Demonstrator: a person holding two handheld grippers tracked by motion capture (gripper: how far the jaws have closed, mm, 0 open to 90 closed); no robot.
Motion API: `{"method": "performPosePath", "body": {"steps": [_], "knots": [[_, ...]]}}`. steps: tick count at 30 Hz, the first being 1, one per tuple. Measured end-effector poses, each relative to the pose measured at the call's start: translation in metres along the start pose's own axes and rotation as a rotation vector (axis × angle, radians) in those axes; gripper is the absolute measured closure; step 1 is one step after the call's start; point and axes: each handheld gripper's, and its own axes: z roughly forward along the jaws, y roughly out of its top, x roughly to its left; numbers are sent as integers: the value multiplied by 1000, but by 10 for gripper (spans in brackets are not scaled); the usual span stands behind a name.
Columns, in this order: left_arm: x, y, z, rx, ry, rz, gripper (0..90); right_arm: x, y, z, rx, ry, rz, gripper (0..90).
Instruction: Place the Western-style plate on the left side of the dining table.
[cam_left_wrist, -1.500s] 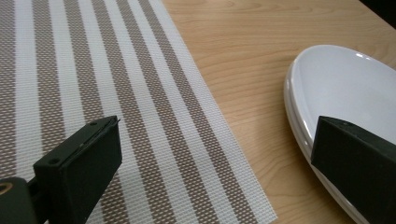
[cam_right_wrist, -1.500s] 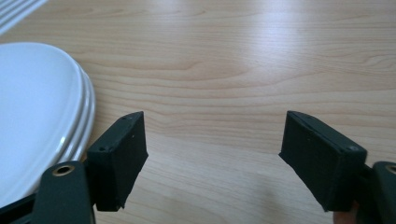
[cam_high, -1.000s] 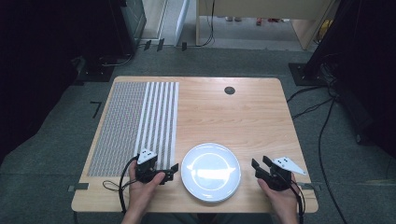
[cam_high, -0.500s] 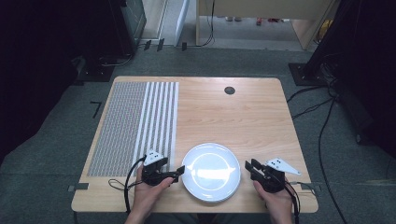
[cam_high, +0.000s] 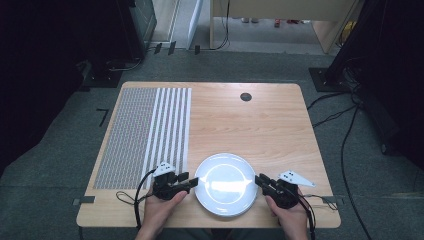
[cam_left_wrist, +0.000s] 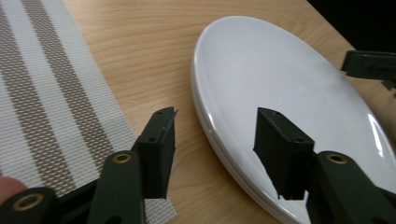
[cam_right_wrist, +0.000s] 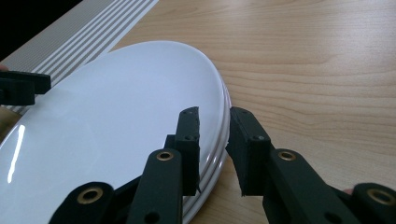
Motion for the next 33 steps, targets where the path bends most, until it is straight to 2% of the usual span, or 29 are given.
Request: {"method": "performPosePath", "body": {"steps": [1, 4, 8, 10, 13, 24, 26, 33], "knots": [[0, 0, 0, 4, -6, 0, 540, 0, -1, 1, 6, -4, 10, 779], [0, 0, 2, 22, -26, -3, 555, -2, -3, 1, 1, 40, 62, 808], [0, 0, 2, 26, -36, -5, 565, -3, -3, 1, 6, 34, 80, 813], [0, -1, 3, 32, -54, -6, 571, -5, -3, 2, 27, 49, 132, 818], [-1, -1, 4, 34, -63, -4, 578, -6, -4, 2, 23, 55, 157, 823], [0, -1, 4, 34, -73, -19, 575, -8, -5, 1, 19, 69, 193, 833], [2, -1, 4, 31, -85, -34, 576, -8, -5, 1, 17, 69, 198, 833], [2, -1, 4, 32, -84, -34, 576, -10, -6, 1, 11, 75, 211, 844]]}}
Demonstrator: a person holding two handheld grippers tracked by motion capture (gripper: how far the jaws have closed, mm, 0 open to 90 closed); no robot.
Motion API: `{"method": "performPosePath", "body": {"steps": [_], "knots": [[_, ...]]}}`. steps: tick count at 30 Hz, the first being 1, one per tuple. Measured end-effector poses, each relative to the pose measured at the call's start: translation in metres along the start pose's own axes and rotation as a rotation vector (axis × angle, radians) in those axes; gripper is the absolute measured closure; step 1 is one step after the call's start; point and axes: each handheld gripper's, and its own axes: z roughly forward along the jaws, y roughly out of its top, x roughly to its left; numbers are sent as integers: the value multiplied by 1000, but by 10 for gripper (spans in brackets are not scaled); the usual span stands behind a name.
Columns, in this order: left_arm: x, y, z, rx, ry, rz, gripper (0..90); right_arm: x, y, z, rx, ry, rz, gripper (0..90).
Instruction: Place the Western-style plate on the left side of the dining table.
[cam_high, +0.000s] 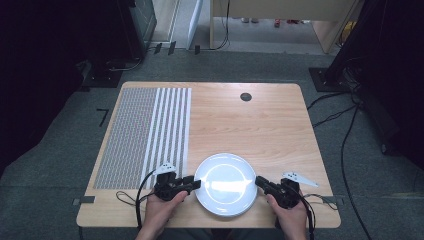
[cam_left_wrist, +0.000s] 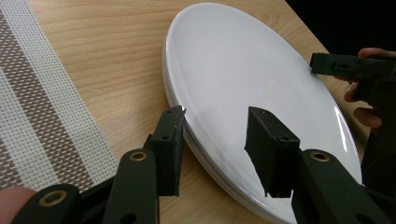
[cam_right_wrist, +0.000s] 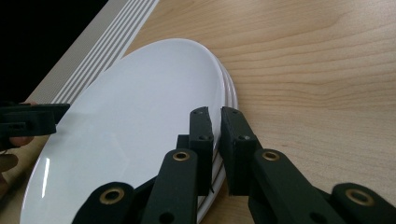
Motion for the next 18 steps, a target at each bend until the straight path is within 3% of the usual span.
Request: {"method": "performPosePath", "body": {"steps": [18], "knots": [[2, 1, -1, 6, 7, -10, 575, -2, 0, 1, -2, 31, 22, 847]]}}
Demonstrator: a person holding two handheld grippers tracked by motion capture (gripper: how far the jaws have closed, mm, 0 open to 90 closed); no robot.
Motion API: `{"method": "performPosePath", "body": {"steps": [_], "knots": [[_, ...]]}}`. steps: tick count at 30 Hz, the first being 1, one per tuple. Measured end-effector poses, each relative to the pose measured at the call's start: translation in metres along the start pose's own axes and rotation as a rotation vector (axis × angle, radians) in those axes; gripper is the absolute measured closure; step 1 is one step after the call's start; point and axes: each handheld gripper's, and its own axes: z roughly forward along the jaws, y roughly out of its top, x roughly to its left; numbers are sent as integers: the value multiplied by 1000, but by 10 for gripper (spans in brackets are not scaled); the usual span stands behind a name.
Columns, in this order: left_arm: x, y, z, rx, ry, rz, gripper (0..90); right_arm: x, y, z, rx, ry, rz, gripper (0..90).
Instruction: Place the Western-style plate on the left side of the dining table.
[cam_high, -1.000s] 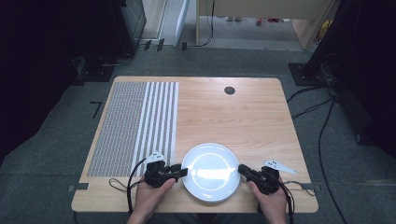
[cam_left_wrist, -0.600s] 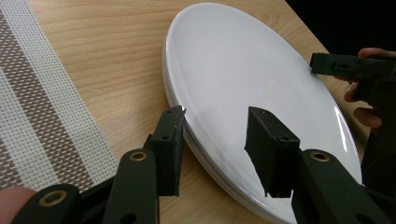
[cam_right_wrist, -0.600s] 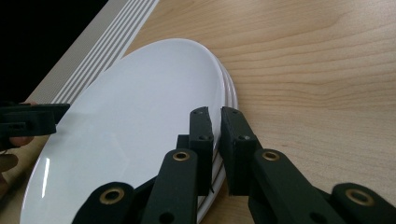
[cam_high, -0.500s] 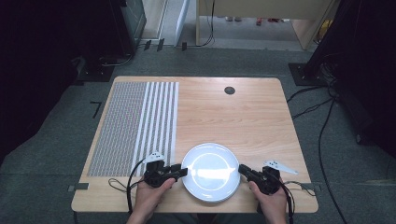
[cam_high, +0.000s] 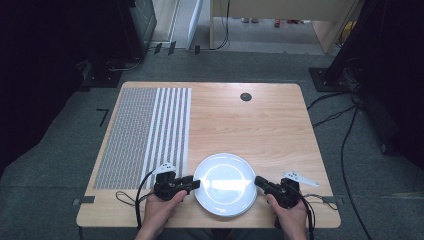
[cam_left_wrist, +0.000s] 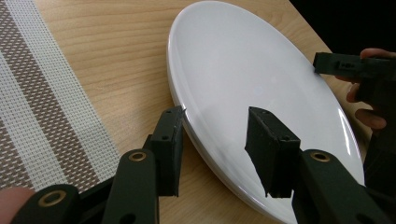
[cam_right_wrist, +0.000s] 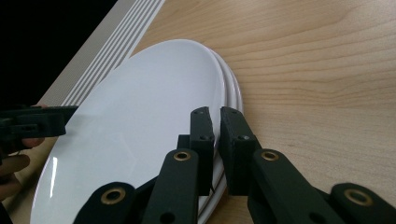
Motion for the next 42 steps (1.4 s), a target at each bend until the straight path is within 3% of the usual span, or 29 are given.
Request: {"method": "performPosePath", "body": {"steps": [13, 17, 23, 33, 42], "knots": [[1, 0, -1, 1, -12, -5, 579, -4, 0, 0, -3, 26, 17, 844], [1, -1, 2, 41, -13, -6, 579, -4, 0, 1, -9, 27, 34, 836], [-1, -1, 4, 48, -4, 4, 584, -4, -1, 1, -13, 31, 38, 836], [-1, -1, 3, 51, 7, 7, 619, -2, -1, 2, -14, 31, 9, 835], [0, -1, 4, 55, 3, 6, 611, -3, -2, 3, -15, 49, 44, 838]]}}
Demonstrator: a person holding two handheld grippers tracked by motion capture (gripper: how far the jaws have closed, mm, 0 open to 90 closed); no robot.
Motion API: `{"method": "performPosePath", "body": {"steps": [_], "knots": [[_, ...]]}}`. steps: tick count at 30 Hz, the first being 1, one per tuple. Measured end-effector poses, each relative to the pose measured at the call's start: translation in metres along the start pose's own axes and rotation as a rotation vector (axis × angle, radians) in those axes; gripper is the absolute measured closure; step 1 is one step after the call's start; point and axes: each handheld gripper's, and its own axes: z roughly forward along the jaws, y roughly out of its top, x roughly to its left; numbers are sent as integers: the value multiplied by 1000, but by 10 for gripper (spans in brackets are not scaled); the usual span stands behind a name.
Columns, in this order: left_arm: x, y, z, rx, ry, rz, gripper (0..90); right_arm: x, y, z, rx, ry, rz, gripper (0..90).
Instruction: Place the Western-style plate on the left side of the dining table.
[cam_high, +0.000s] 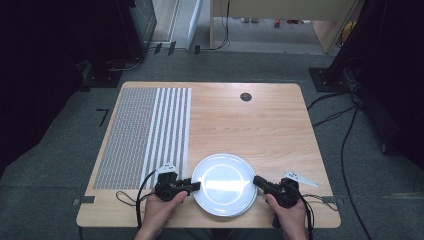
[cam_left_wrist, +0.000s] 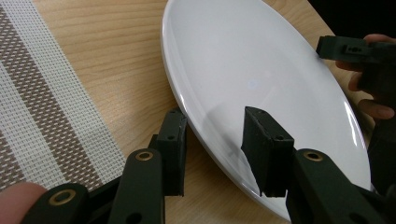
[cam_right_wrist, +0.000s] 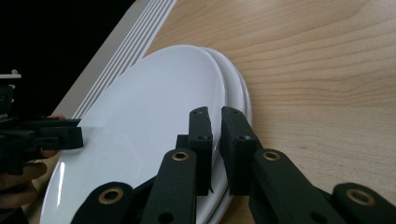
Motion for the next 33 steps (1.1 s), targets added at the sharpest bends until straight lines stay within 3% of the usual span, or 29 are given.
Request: {"method": "performPosePath", "body": {"steps": [7, 13, 19, 22, 27, 33], "knots": [[1, 0, -1, -5, 3, -7, 612, 2, -2, 2, 4, 2, -20, 837], [1, 0, -1, 1, -1, -2, 607, 3, -3, 4, 8, 10, -9, 835], [9, 3, -10, -10, -8, -24, 610, 5, -5, 8, 28, 48, -11, 820], [14, 3, -15, -9, -21, -37, 665, 9, -8, 12, 38, 50, -29, 816], [18, 4, -20, 7, -49, -48, 688, 9, -8, 13, 44, 52, -21, 815], [21, 4, -25, 33, -79, -46, 704, 8, -9, 14, 42, 53, 28, 816]]}}
